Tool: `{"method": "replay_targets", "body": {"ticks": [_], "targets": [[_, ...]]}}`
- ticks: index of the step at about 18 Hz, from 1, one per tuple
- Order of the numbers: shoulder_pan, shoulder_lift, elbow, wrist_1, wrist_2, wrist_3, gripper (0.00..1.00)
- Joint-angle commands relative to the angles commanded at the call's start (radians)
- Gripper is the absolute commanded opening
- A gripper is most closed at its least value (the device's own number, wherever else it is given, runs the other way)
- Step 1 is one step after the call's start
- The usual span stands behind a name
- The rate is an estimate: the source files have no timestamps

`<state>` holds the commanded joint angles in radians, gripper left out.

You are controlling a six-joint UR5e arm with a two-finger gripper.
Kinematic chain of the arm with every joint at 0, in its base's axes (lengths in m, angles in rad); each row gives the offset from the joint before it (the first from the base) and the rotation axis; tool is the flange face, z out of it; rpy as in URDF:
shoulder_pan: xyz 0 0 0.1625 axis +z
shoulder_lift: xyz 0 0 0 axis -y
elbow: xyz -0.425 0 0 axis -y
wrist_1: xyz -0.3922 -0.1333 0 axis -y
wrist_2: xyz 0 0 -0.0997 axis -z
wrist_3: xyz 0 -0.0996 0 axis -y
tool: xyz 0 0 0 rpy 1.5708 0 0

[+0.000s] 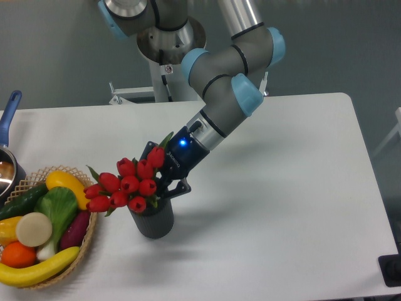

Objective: Pick up the flowers from the vase
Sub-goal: 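Lift the gripped red tulips straight up out of the grey vase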

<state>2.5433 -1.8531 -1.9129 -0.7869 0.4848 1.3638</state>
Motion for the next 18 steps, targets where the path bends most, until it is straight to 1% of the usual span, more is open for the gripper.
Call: {"method": "replay_targets", "body": {"ticks": [2,4,8,12,16,18], "targets": [[0.002,0.002,0.012,-0.002,-0.018,-0.021,0.41],[0.008,0.014,0.023,-0.002,-0.02,-0.081,0.41],[0.009,0.072,0.032,-0.002,-0.022,-0.161,0.41],[0.009,0.104,0.055,-0.002,-0.022,-0.245,0.41],[0.009,0.132,0.063,-0.002,-0.023,-0.291,0.41],[0.011,0.144,0.071,-0.002,-0.041,-0.311,0.41]]}}
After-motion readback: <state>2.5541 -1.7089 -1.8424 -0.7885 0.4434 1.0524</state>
